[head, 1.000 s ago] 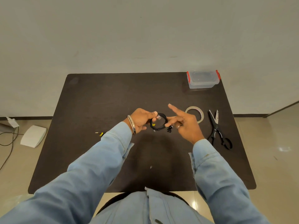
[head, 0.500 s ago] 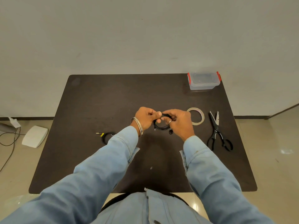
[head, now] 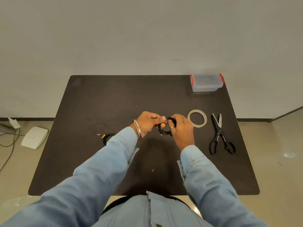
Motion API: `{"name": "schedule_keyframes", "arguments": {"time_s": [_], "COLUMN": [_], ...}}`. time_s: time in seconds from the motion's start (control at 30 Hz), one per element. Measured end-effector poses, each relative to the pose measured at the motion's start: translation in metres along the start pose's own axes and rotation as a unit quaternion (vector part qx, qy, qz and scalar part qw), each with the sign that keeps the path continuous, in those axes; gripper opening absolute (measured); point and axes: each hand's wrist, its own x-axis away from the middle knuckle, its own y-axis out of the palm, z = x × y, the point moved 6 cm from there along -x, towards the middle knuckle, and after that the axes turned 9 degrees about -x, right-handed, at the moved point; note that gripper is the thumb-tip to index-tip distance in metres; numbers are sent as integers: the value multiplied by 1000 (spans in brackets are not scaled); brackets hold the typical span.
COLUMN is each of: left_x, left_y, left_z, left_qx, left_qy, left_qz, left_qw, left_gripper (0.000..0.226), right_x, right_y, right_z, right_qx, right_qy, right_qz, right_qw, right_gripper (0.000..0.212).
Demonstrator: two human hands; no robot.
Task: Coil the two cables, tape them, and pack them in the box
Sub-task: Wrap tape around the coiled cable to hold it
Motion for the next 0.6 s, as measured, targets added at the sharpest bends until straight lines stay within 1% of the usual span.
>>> {"name": "schedule_keyframes", "arguments": {"time_s": [0.07, 0.1, 0.13, 0.17, 0.2, 0.23, 0.27, 0.3, 0.33, 0.5, 0.6], "left_x": [0, 1, 3, 3, 2, 1, 0, 0, -1, -1, -2], "left_y": [0, -1, -2, -3, -5, -6, -7, -7, -7, -3, -1], "left_z": [1, 1, 2, 1, 1, 0, -1, -2, -3, -5, -6], "left_qx": [6, -3, -11, -18, -27, -41, -59, -79, -97, -152, -182], "left_qy": [43, 70, 92, 110, 123, 134, 141, 146, 151, 161, 152], "left_qz": [32, 53, 68, 77, 83, 84, 84, 84, 83, 85, 87], "left_qw": [999, 996, 993, 991, 989, 986, 985, 982, 980, 971, 968], "left_gripper": [20, 18, 16, 13, 11, 9, 8, 7, 7, 5, 8], "right_x": [0, -1, -1, 0, 2, 4, 6, 7, 7, 3, 7], "right_y": [2, 4, 6, 9, 11, 13, 14, 14, 14, 14, 18], "right_z": [7, 13, 19, 25, 29, 31, 30, 29, 28, 35, 38], "right_qx": [-26, -65, -121, -187, -260, -334, -394, -428, -440, -416, -399], "right_qy": [31, 69, 124, 192, 258, 310, 343, 359, 364, 356, 375], "right_qz": [-20, -38, -65, -96, -127, -154, -177, -197, -210, -207, -228], "right_qw": [999, 995, 983, 959, 922, 877, 834, 805, 794, 811, 805], "right_gripper": [8, 9, 12, 17, 22, 24, 24, 22, 20, 17, 15]}}
